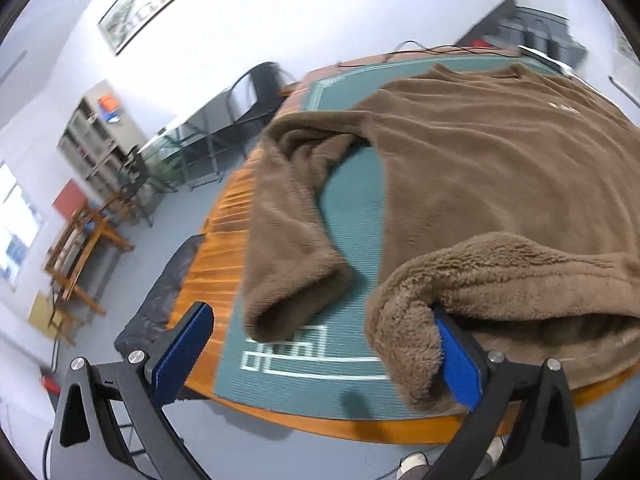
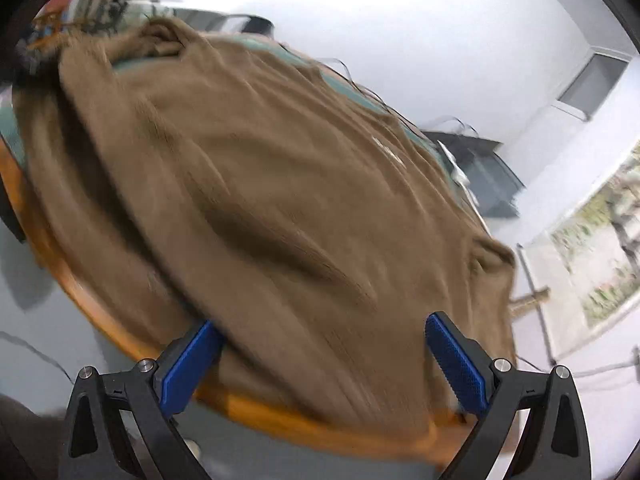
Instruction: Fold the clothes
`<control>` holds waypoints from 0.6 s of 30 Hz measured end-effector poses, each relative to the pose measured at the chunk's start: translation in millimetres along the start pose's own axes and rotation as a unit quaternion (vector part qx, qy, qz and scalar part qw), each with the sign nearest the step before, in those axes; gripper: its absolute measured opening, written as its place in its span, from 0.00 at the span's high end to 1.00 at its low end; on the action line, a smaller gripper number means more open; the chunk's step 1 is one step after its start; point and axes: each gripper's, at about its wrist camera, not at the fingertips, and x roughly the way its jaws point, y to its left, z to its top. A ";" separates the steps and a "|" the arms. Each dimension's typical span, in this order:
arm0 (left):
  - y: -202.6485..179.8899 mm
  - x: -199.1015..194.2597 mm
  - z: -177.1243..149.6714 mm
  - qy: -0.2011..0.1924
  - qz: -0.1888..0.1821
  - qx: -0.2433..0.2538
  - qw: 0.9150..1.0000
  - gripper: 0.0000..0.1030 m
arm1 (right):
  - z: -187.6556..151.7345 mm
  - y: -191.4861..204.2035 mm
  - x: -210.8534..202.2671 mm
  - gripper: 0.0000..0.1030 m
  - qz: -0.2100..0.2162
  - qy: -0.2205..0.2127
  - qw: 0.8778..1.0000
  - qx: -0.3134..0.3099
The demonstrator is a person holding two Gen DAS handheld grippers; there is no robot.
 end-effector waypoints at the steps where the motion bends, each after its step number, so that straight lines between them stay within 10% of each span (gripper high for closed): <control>1: 2.8 1.3 -0.4 0.006 -0.001 -0.006 1.000 0.00 | -10.0 -9.9 0.1 0.01 -0.017 0.006 1.000 0.010; 9: -4.0 0.0 -4.5 0.021 -0.008 0.007 1.000 0.00 | -46.7 -105.7 -4.9 0.01 -0.111 0.037 0.984 0.136; 18: -0.2 -2.9 1.5 0.019 -0.011 -0.001 1.000 0.00 | -16.5 -22.3 -26.2 0.01 0.001 -0.051 0.998 0.024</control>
